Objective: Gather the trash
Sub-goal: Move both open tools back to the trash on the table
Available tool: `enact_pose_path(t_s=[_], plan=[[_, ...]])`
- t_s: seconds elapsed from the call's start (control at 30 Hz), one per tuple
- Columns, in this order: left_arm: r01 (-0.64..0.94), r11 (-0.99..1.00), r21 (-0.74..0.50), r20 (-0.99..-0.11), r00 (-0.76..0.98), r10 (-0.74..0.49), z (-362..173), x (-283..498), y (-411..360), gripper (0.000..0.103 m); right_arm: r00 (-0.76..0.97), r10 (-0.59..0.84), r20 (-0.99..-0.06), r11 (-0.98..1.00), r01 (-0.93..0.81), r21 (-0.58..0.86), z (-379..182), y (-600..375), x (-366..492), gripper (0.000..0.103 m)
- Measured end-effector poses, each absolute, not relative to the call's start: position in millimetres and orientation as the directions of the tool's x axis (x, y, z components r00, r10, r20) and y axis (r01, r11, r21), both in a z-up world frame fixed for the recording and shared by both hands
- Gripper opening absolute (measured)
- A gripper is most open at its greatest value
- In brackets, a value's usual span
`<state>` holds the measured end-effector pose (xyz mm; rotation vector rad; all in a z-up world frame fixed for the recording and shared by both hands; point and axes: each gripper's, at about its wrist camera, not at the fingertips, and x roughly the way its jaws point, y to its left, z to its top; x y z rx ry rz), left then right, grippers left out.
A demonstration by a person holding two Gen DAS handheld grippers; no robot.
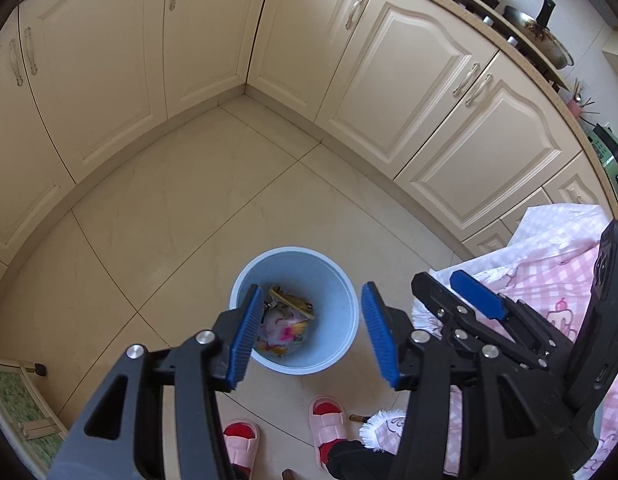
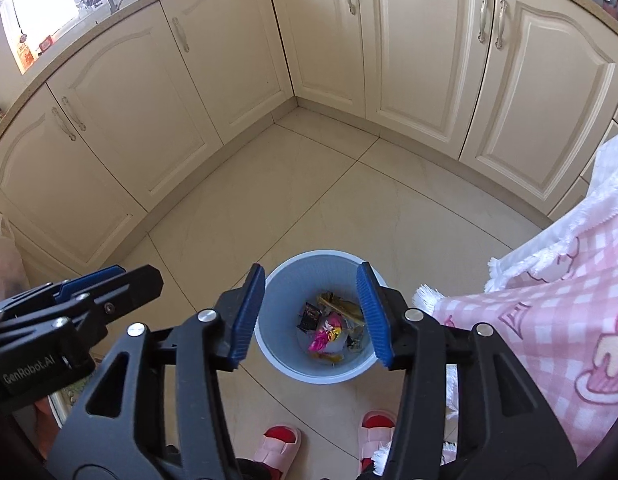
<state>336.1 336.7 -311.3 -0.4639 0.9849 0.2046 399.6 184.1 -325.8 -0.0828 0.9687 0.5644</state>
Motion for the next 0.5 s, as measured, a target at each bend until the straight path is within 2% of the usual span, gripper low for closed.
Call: enact_pose_path(t_s=[0.23, 0.5], plan=[[-0.331, 0.892, -0.309, -0.805, 0.590, -0.060, -275, 316, 318, 0.050, 0.489, 0.430, -0.759, 0.858, -0.483, 0.175, -287, 152, 374, 0.048], [-0.197, 0.921, -0.335, -0.713, 0.693, -0.112, -200, 283, 262, 0.052, 0.663, 0.409, -0.627, 0.891, -0.438, 0.118, -201, 86, 320, 0.050]])
